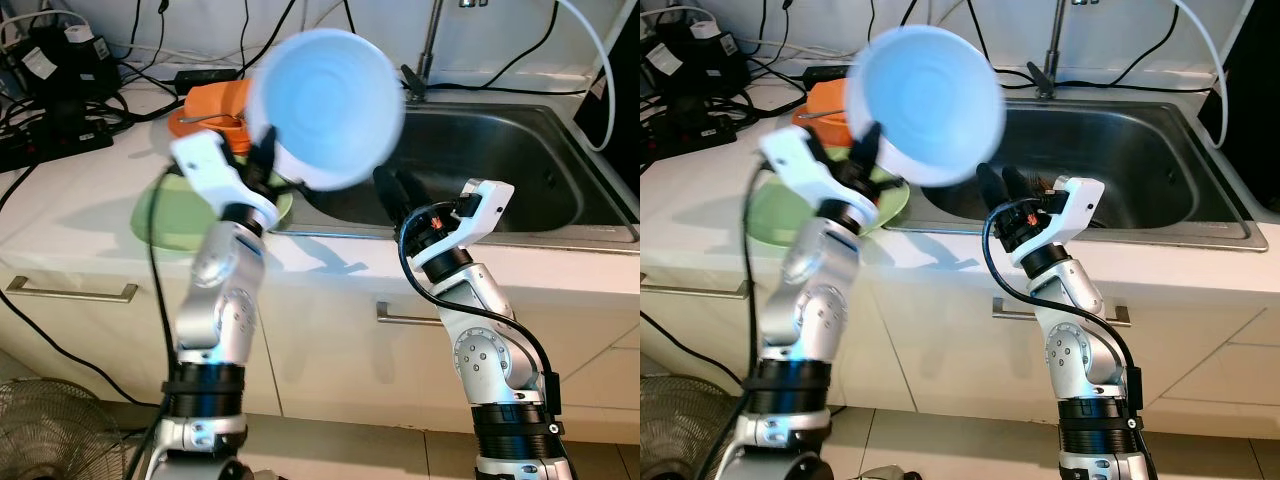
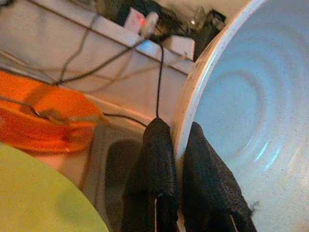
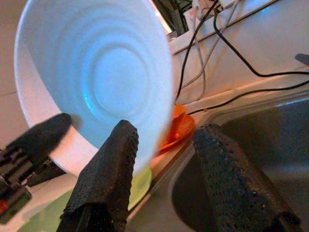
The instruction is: Kitchen organization
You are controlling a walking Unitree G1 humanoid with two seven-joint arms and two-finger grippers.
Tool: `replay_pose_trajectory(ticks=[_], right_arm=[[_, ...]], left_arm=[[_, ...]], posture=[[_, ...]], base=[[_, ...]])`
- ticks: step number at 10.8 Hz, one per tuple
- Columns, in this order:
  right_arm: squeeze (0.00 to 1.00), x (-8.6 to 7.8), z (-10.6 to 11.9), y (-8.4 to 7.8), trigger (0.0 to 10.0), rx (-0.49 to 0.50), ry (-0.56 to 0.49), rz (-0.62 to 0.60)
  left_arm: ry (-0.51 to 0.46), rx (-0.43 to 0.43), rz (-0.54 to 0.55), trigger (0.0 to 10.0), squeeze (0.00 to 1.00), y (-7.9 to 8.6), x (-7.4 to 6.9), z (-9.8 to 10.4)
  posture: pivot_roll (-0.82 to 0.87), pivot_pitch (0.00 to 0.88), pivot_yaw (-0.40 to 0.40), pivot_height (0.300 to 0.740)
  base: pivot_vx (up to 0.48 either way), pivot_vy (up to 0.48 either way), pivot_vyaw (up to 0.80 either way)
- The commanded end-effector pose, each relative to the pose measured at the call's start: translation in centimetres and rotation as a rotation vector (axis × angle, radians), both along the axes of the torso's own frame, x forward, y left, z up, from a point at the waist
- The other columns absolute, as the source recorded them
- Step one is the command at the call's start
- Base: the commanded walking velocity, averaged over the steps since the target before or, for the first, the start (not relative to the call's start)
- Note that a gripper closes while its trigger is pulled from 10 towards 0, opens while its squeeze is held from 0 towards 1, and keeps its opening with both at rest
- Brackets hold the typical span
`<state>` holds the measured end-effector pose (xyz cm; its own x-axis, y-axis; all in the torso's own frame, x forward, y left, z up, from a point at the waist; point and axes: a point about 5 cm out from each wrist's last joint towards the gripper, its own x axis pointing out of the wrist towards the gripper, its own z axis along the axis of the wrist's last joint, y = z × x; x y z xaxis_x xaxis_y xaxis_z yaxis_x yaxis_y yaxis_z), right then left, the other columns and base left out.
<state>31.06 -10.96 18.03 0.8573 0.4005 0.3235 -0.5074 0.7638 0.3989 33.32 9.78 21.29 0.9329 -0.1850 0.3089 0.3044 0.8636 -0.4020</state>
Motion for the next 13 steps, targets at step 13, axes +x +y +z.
replay_pose_trajectory(ticks=[13], right_arm=[[0.00, 0.36, -0.06, -0.16, 6.7, 0.041, 0.036, -0.024]], left_arm=[[-0.021, -0.063, -0.149, 10.0, 0.00, -1.02, -0.81, 0.21]], posture=[[0.08, 0.000, 0.047, 0.740]], base=[[0.000, 0.000, 0.00]])
